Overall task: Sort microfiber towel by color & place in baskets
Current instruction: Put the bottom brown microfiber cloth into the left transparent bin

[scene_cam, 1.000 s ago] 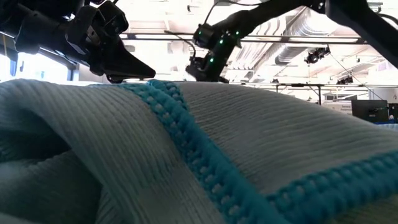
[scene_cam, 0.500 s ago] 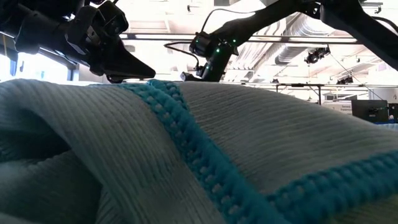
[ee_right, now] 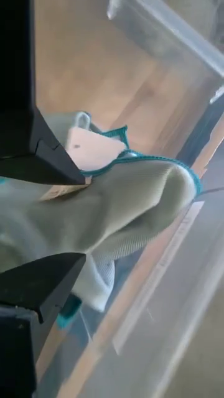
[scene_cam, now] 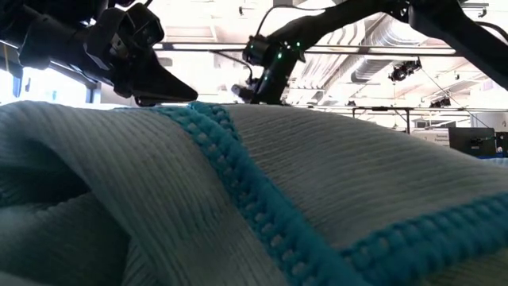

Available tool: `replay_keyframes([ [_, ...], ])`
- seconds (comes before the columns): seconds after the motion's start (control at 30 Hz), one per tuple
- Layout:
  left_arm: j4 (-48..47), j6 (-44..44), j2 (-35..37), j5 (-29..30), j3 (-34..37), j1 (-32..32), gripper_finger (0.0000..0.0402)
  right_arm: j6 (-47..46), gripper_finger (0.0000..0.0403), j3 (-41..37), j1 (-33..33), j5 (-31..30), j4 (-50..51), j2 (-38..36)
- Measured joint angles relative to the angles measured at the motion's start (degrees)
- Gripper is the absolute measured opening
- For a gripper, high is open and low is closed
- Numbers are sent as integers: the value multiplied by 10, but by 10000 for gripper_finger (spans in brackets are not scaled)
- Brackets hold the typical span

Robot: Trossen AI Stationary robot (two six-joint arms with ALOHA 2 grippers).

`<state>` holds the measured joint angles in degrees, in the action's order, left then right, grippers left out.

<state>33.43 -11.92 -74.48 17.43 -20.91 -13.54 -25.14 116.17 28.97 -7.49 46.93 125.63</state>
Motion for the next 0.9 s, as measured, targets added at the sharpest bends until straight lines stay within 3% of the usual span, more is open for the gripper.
replay_keyframes([
  [0.27, -5, 0, 0, 1, 0, 0, 0, 83, 188, 98, -5, -11, 134, -1],
  [0.47, -6, -2, 0, 2, 0, 0, 0, 129, 155, 94, -20, -4, 187, -4],
  [0.67, -10, -15, 0, 2, 0, 0, 0, 136, 101, -1, -24, -6, 127, -61],
  [0.9, -8, -25, 0, 2, 7, 0, 0, 121, 53, -228, -24, -9, 15, -234],
])
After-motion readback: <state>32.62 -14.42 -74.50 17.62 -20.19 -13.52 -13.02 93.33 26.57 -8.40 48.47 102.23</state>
